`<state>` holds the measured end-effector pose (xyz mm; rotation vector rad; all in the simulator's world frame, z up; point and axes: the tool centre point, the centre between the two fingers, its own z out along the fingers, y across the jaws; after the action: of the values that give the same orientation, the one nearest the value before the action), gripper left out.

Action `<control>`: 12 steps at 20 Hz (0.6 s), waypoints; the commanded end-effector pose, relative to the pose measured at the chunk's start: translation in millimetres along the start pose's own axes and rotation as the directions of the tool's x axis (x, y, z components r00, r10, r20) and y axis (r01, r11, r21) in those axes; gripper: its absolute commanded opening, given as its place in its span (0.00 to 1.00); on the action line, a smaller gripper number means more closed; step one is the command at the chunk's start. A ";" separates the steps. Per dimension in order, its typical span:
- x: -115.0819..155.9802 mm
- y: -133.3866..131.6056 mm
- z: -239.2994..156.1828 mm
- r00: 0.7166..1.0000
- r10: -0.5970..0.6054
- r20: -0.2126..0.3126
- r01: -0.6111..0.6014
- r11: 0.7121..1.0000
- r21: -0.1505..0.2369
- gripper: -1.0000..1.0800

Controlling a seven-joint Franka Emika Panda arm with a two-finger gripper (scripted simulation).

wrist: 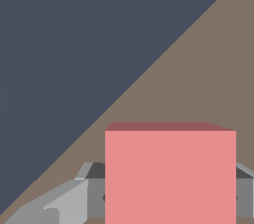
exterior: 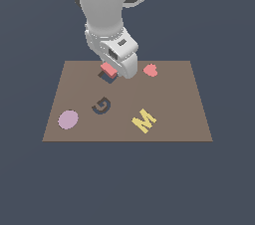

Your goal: Insert a designated object into the corresponding slot on a board.

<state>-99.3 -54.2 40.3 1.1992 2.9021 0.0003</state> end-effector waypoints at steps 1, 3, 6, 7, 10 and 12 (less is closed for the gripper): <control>-6.0 -0.3 -0.3 0.999 -0.043 0.000 0.043 0.999 0.000 0.00; -10.0 -0.3 -0.4 0.998 -0.071 0.000 0.071 0.998 0.000 0.00; -14.9 -0.2 -0.4 0.995 -0.104 0.000 0.104 0.995 0.000 0.00; -16.3 -0.1 -0.4 0.994 -0.114 0.000 0.114 0.994 0.000 0.00; -19.3 0.1 -0.5 0.991 -0.134 0.000 0.134 0.991 0.000 0.00; -20.4 0.3 -0.5 0.990 -0.142 0.000 0.142 0.990 0.000 0.00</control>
<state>-85.7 -67.8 40.5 1.0027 2.9759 0.0001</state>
